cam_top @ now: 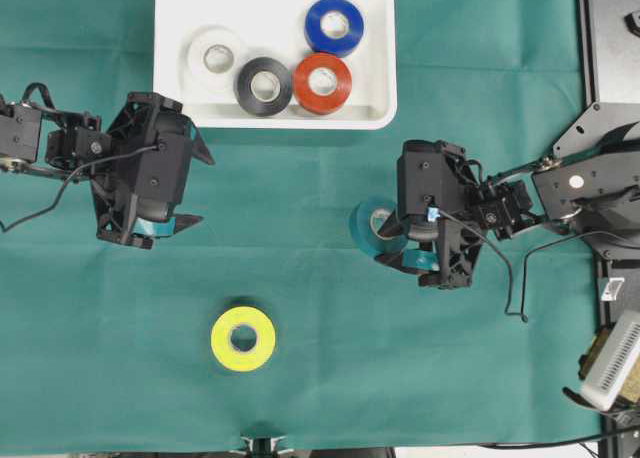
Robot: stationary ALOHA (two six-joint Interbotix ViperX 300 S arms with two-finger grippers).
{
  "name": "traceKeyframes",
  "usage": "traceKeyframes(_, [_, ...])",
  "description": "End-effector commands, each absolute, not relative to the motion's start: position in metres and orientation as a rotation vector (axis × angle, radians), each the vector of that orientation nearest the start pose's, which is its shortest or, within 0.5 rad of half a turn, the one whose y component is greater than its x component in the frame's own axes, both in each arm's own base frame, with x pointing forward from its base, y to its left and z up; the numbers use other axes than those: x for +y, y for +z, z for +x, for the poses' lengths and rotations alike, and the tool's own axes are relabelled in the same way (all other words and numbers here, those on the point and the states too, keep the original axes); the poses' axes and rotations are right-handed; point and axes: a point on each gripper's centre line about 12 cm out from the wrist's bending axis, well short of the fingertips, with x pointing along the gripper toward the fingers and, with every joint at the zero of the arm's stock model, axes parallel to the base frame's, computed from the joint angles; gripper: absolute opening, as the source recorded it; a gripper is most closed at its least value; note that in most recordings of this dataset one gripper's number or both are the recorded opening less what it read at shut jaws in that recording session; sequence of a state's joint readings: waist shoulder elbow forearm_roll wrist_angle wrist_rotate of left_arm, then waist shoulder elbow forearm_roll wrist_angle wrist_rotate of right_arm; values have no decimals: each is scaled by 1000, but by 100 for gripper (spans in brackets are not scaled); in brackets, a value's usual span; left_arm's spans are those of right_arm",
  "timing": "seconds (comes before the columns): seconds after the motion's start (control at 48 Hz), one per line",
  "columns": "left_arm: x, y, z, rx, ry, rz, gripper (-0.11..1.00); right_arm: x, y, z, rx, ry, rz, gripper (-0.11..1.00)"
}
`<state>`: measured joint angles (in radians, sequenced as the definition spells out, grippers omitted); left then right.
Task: Put the tape alternately from left to right into the white case.
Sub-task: 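Lift the teal roll and carry it into the tray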
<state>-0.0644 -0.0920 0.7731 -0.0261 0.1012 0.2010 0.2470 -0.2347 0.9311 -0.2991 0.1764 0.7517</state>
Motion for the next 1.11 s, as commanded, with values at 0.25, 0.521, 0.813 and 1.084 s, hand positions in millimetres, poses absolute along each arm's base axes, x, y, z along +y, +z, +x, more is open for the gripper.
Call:
traceKeyframes(0.25, [-23, 168, 350, 744, -130, 187, 77, 36, 176, 325, 778, -71, 246, -9])
traceKeyframes(0.521, [-24, 166, 349, 748, -133, 189, 77, 0, 183, 353, 740, -149, 201, -9])
traceKeyframes(0.813, [-24, 166, 349, 748, -133, 190, 77, -56, 175, 364, 745, -286, 220, -9])
traceKeyframes(1.084, [-24, 164, 348, 755, -134, 190, 77, -97, 174, 372, 733, -365, 198, -9])
